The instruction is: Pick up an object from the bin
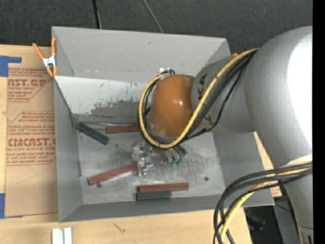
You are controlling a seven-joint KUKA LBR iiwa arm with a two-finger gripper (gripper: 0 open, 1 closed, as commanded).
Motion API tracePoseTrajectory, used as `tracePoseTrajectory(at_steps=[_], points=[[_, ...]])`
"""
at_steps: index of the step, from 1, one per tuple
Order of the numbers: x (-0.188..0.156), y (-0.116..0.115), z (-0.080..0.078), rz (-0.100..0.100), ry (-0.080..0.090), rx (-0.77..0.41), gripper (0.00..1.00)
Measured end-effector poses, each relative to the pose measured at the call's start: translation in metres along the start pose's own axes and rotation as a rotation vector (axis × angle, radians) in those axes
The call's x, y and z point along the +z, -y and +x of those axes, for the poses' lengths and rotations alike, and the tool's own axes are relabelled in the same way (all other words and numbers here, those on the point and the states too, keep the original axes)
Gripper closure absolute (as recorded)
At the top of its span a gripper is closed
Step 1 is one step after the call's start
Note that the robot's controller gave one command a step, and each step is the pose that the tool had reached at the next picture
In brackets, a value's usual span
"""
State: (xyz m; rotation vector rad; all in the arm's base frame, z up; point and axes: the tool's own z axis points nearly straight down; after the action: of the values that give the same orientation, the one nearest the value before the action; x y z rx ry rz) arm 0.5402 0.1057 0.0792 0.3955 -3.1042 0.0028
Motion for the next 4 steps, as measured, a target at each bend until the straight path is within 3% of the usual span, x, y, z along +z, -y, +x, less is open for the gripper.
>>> tracePoseTrajectory(at_steps=[1, 2, 3, 4], points=[[-0.122, -0.003, -0.005, -0.002, 0.015, 0.102, 1.00], [-0.122, -0.003, -0.004, -0.002, 0.015, 0.102, 0.00], [-0.122, -0.003, -0.004, -0.002, 0.015, 0.102, 0.00], [-0.066, -0.012, 0.017, -0.002, 0.018, 0.101, 0.00]])
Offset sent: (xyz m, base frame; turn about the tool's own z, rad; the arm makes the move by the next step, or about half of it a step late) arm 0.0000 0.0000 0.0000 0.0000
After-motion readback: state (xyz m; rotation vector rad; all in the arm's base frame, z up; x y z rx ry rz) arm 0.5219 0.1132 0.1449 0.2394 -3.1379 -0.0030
